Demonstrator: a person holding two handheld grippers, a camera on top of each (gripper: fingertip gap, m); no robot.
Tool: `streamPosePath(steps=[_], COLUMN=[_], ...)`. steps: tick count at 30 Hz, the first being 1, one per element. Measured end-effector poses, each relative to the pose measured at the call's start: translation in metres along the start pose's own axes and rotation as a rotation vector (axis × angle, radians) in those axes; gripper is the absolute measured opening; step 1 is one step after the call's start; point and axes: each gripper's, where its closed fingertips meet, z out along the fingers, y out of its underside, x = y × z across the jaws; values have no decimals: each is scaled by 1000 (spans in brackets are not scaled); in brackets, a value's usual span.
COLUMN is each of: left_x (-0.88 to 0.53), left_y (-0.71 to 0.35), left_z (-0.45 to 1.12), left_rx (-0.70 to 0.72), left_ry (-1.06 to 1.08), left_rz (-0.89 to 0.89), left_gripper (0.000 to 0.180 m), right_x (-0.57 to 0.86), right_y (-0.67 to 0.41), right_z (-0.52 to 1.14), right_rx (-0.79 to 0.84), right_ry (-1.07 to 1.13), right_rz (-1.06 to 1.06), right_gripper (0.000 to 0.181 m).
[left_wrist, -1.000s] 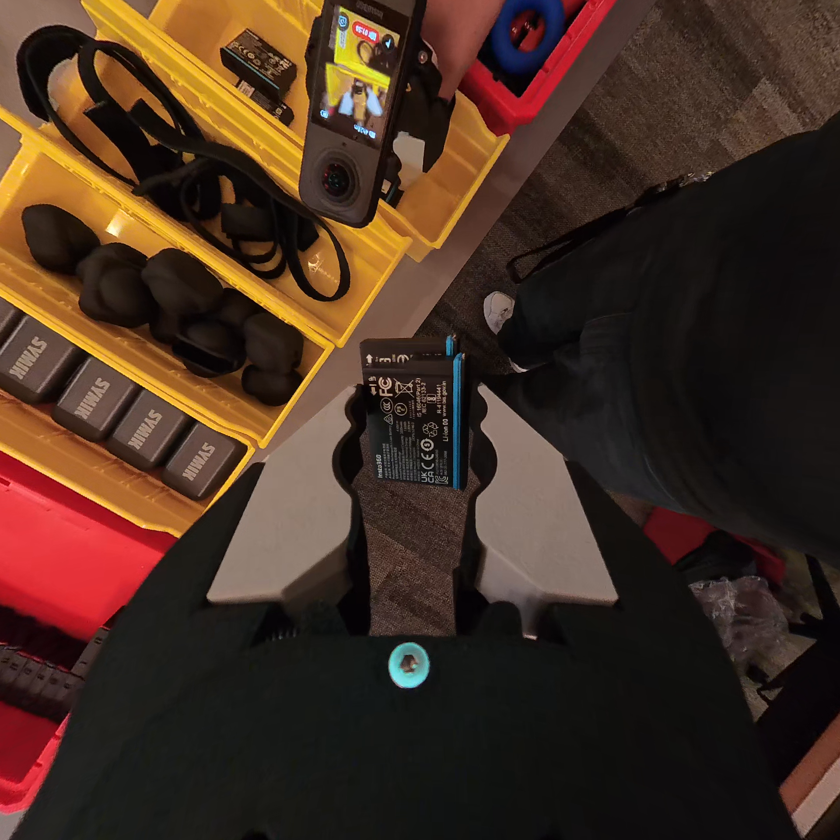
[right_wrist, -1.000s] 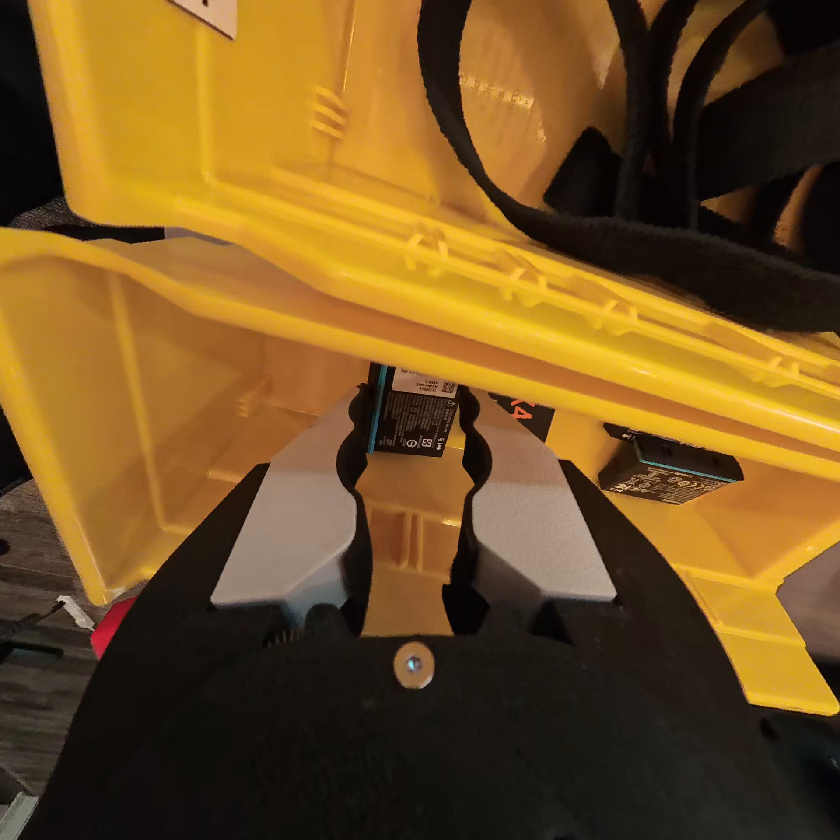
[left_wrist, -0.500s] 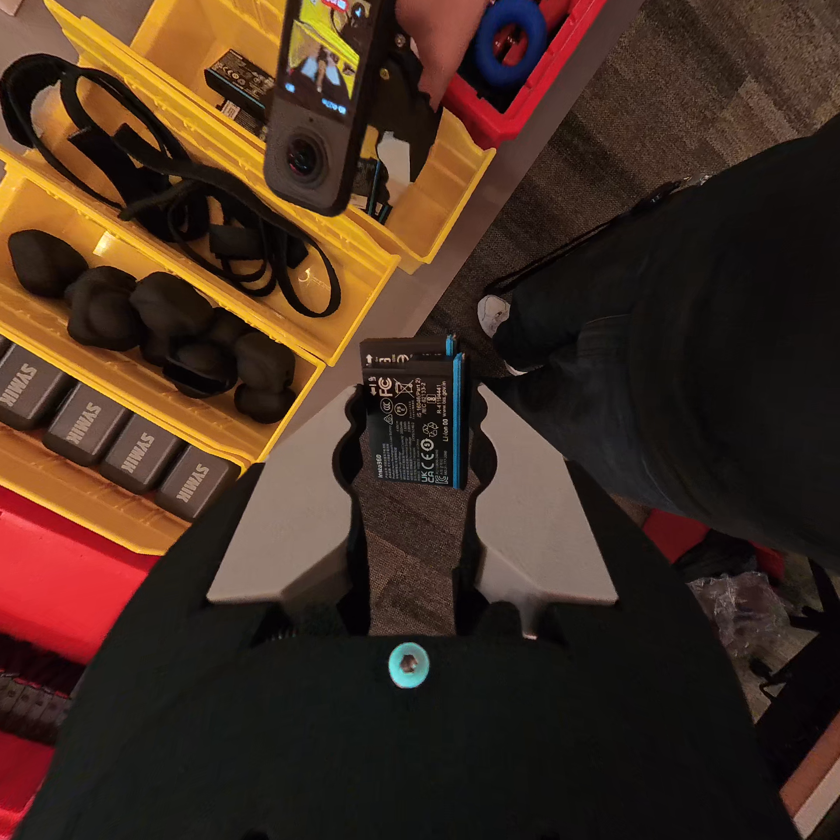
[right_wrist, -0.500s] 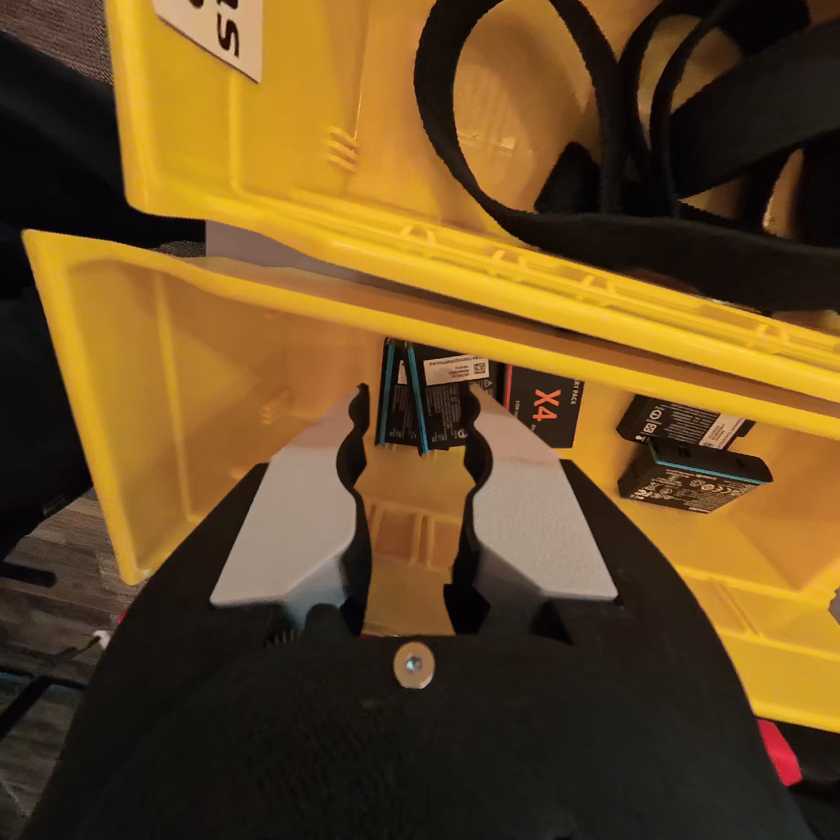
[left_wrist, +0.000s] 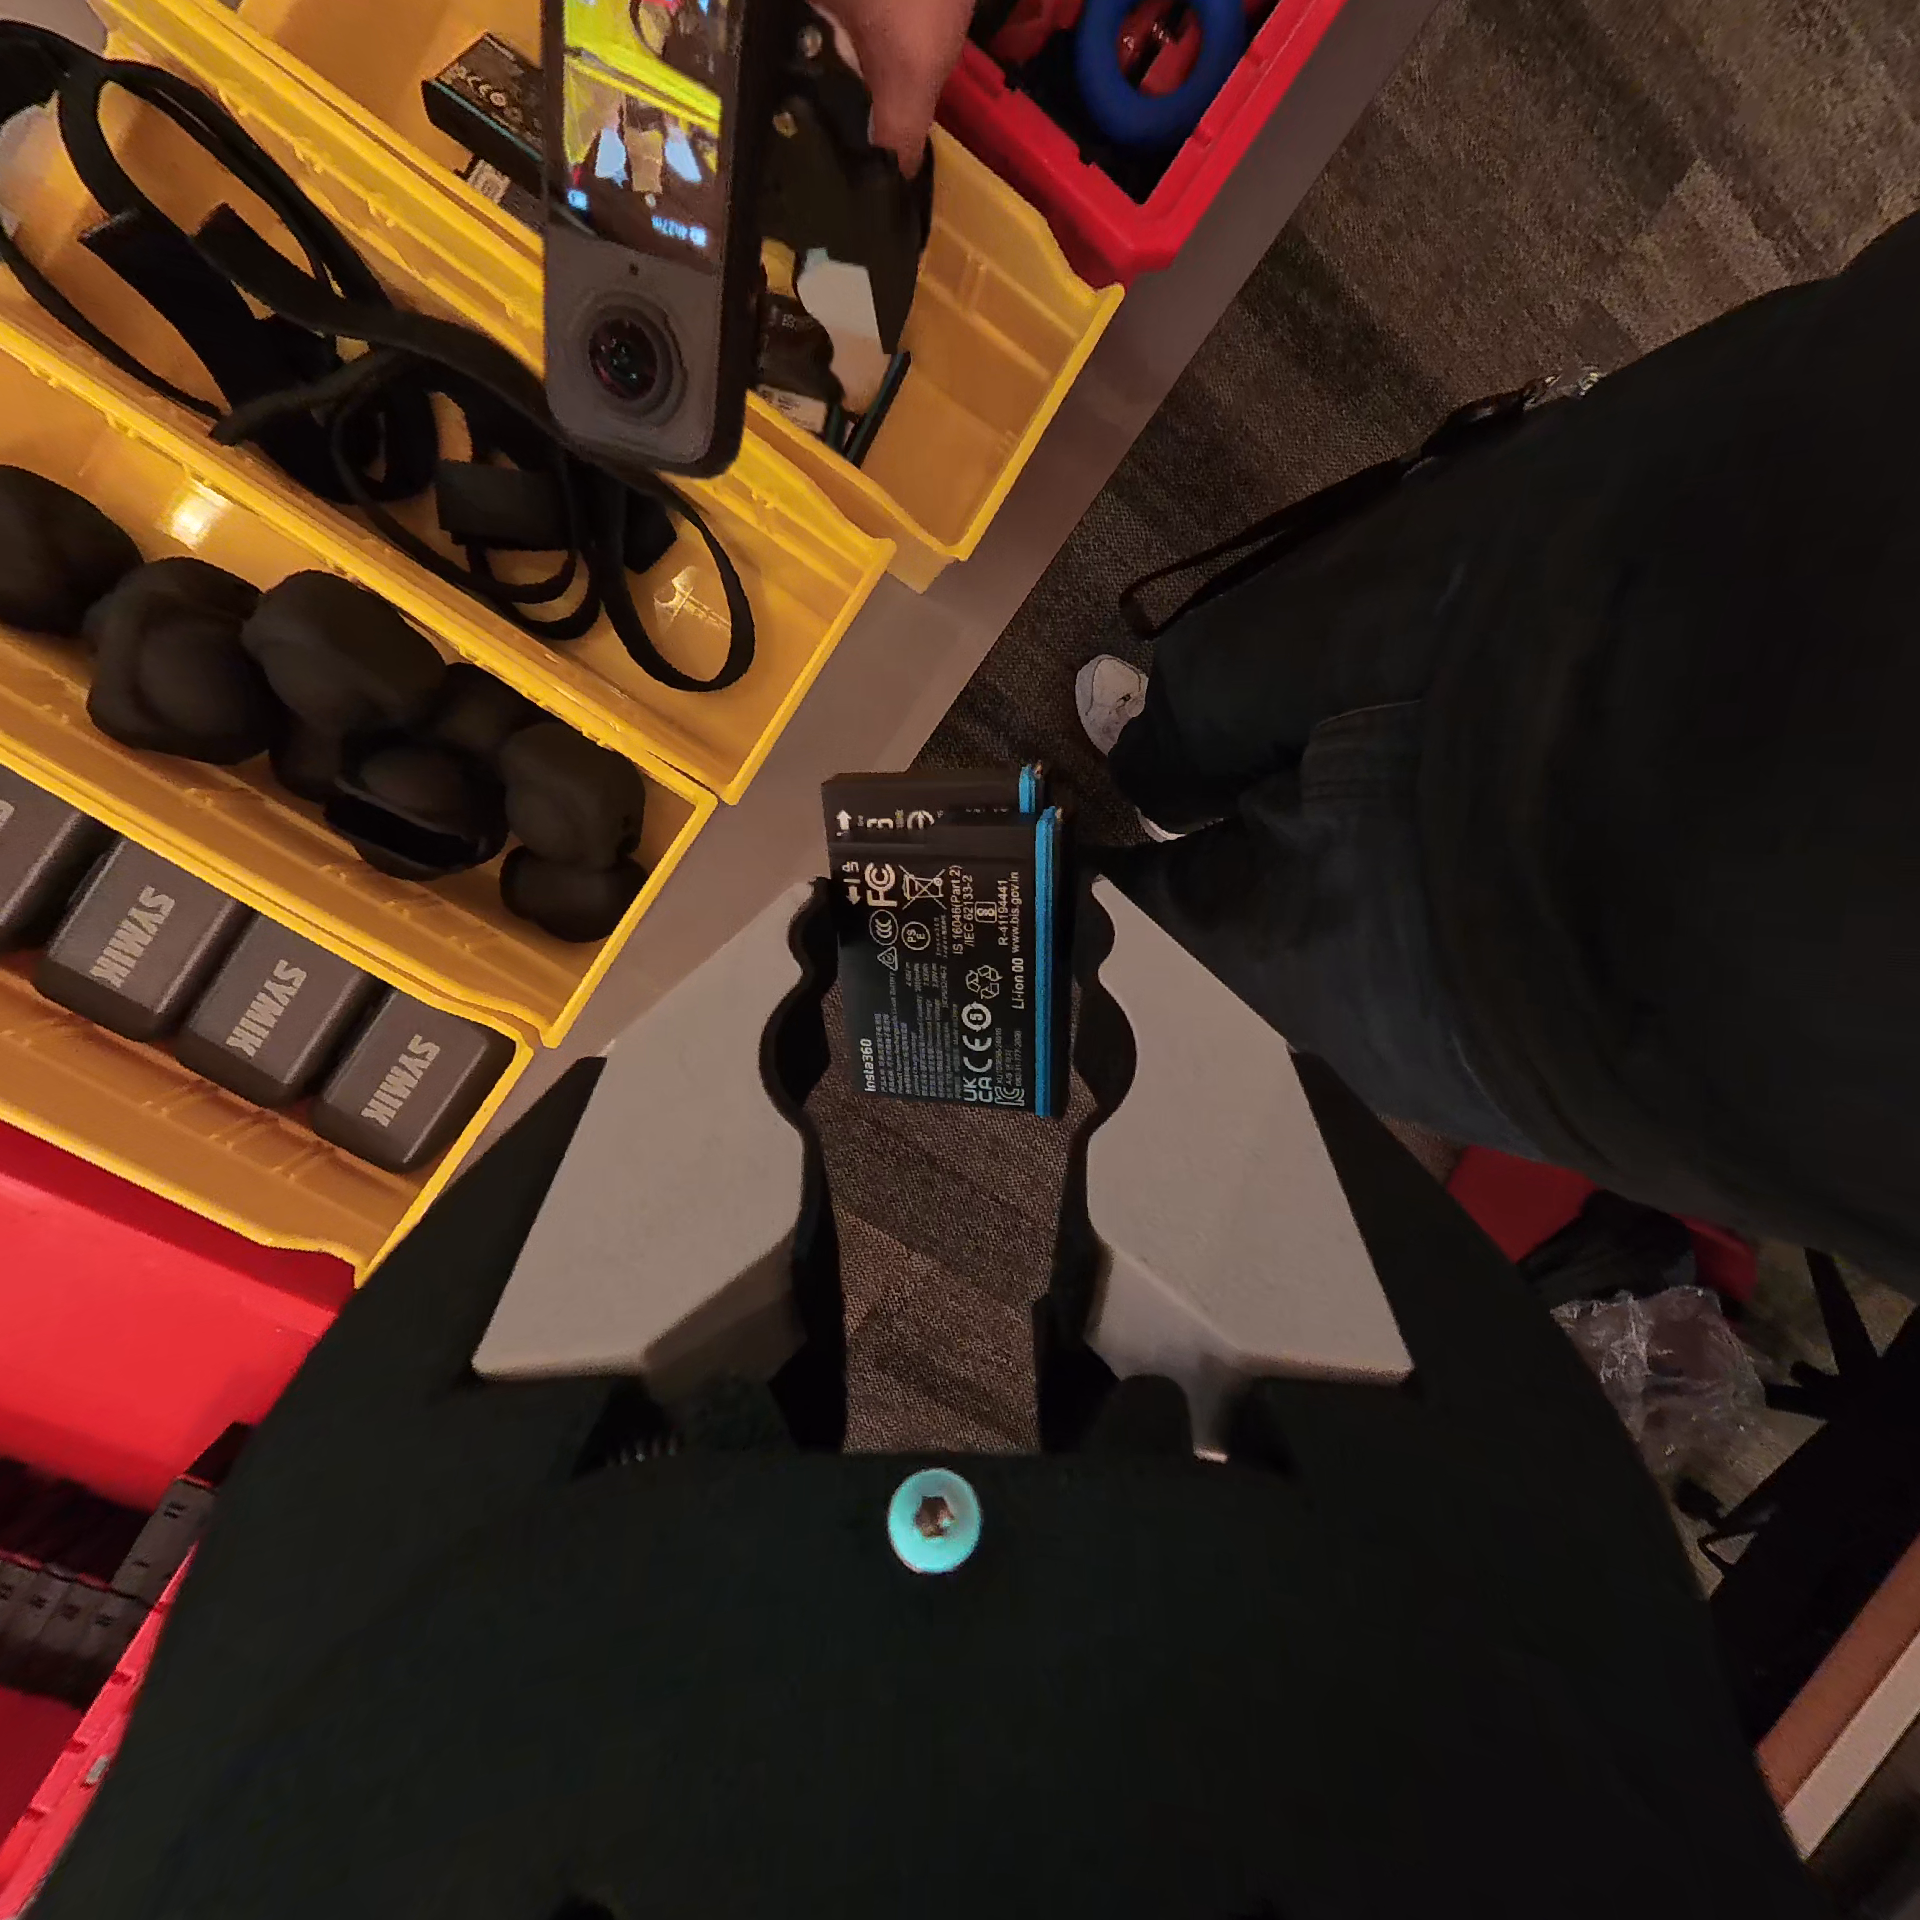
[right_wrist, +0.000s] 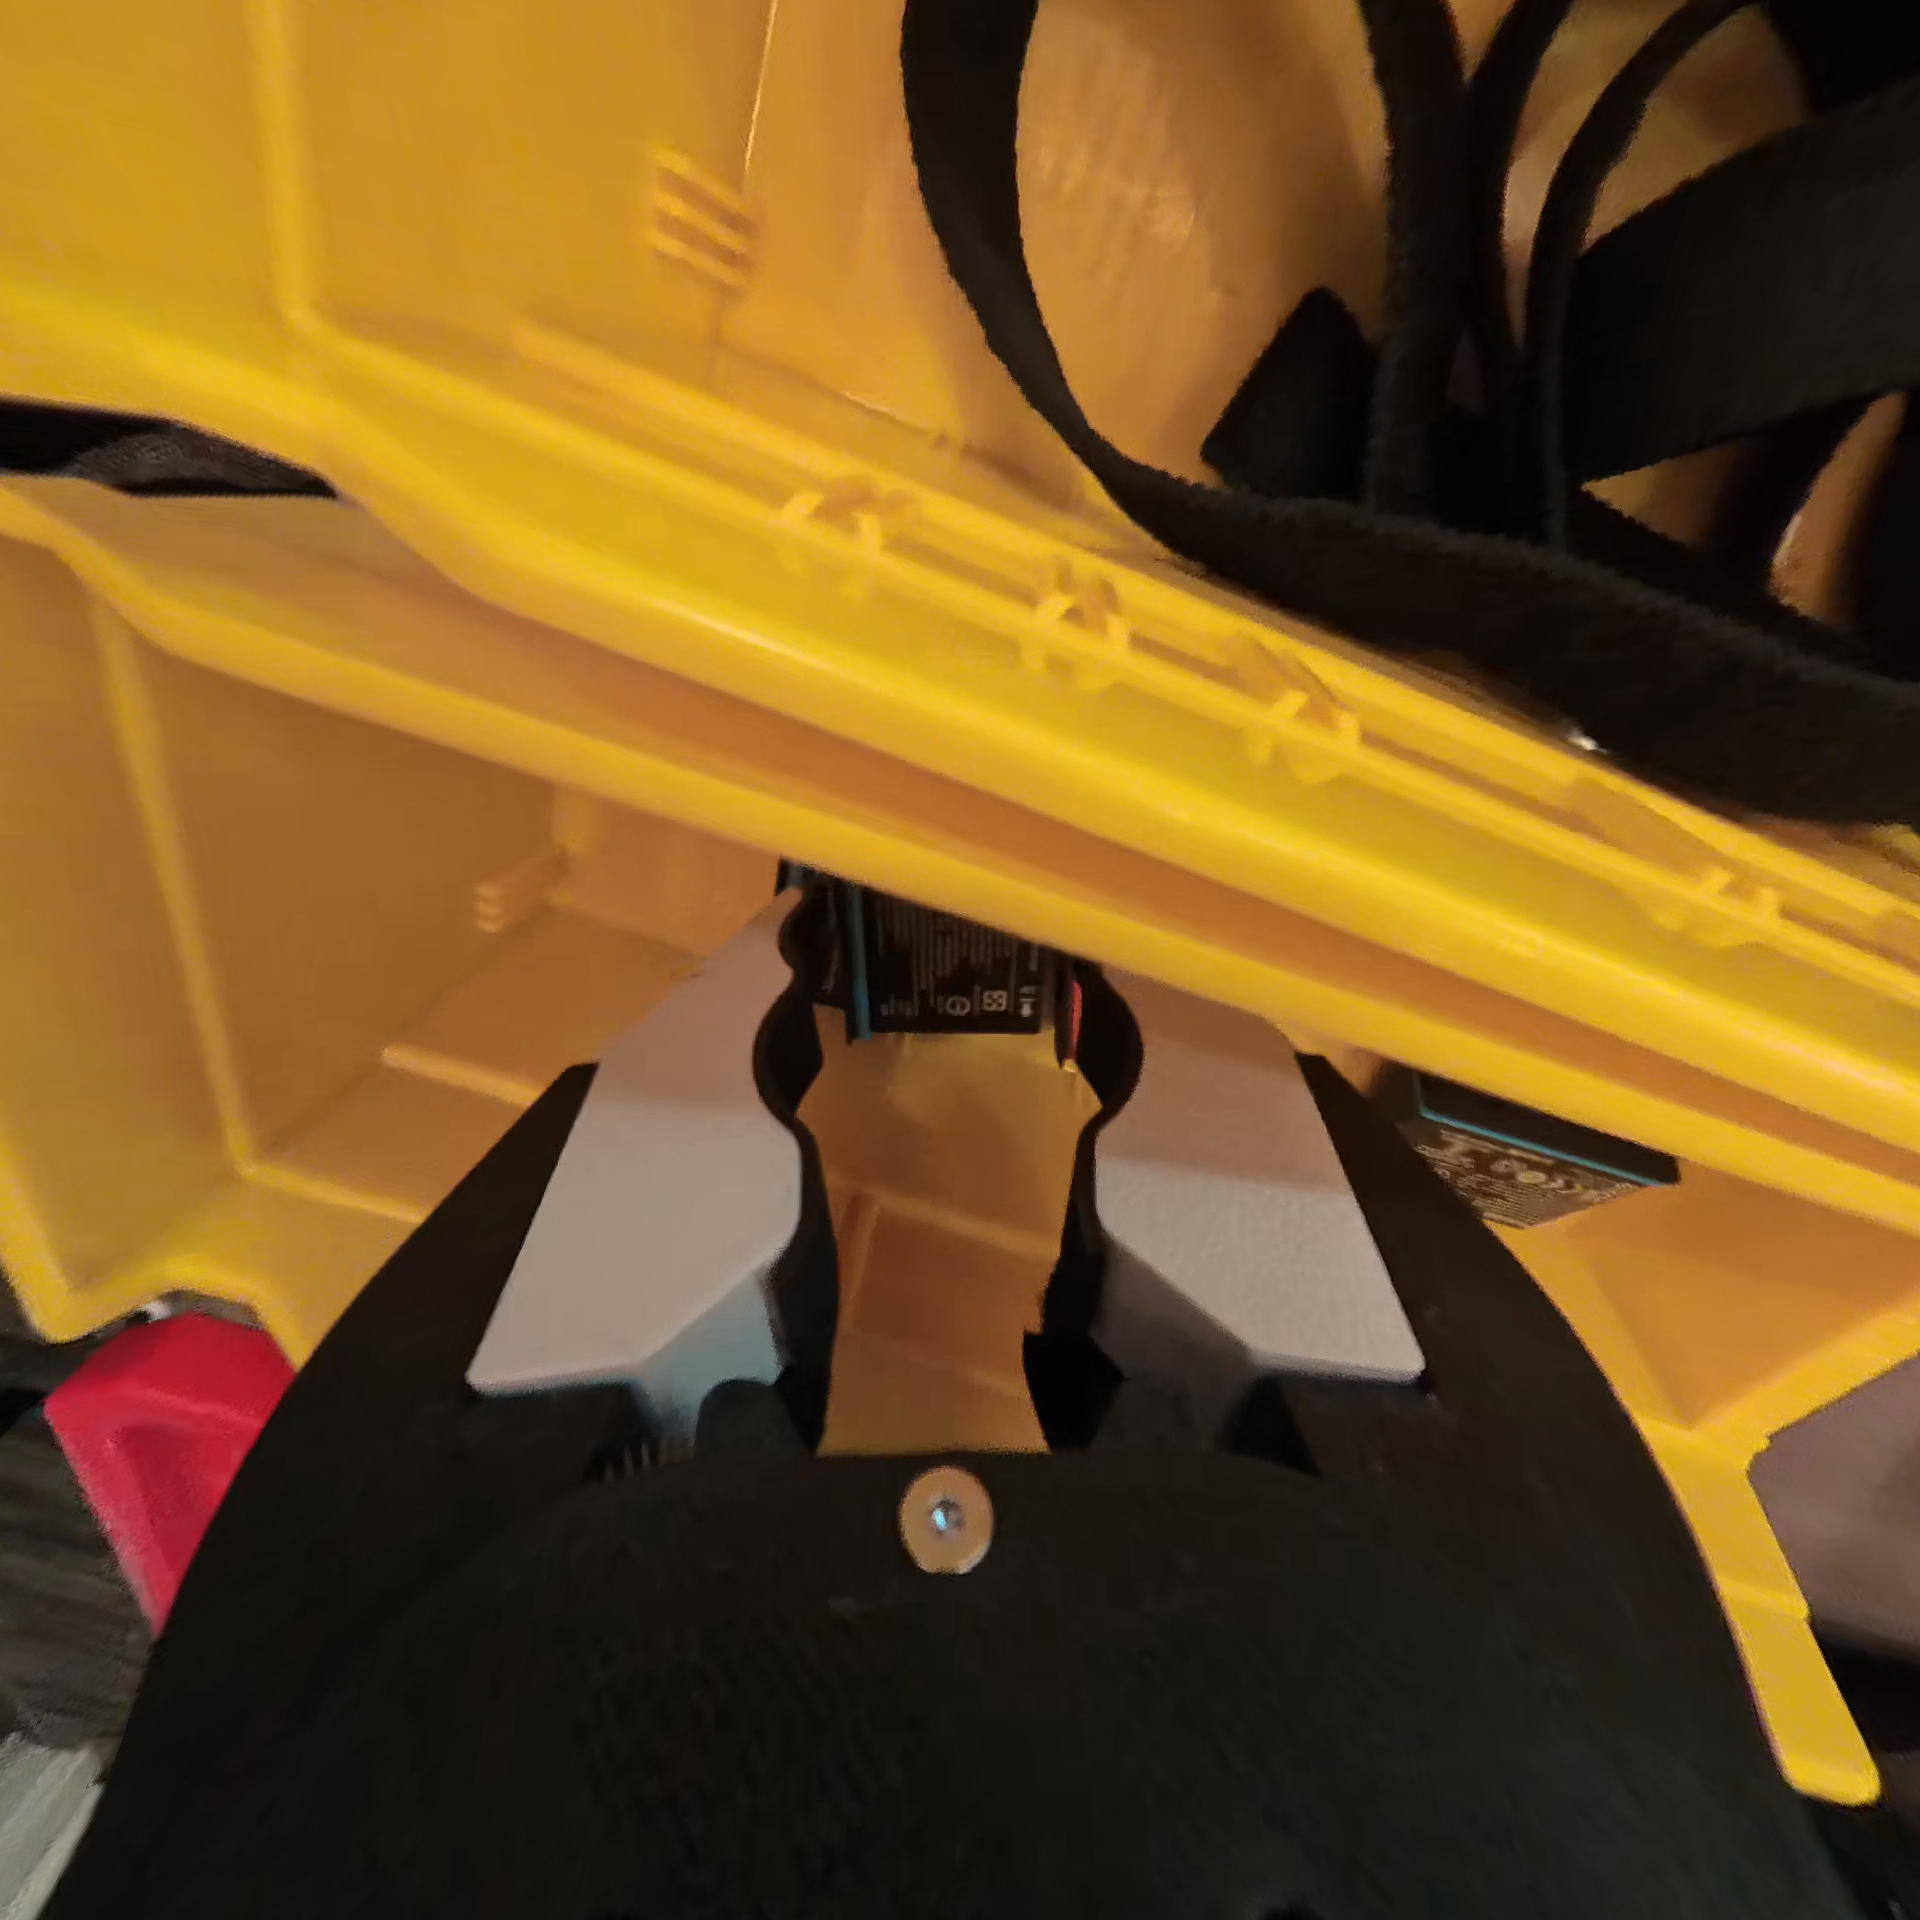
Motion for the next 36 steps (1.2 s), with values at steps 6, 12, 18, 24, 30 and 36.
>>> streamPosePath(steps=[6,12,18,24,30,36], left_x=[-2,-5,-5,-6,-9,-8], left_y=[3,1,2,4,4,4], left_z=[-2,-3,0,3,3,2], left_rx=[-9,-10,-16,-14,-14,-8], left_ry=[1,0,6,17,19,24], left_rz=[-2,2,-4,-12,-15,-14], left_gripper=[43,43,43,43,43,43], right_x=[-2,-15,-17,-18,-19,-19], right_y=[-2,-5,-9,-9,-5,-7], right_z=[1,0,-4,-2,-1,-2], right_rx=[50,38,70,81,37,51], right_ry=[-21,-11,-4,-20,-49,13], right_rz=[3,-71,-108,-111,-121,-172], right_gripper=[45,43,41,53,44,44])
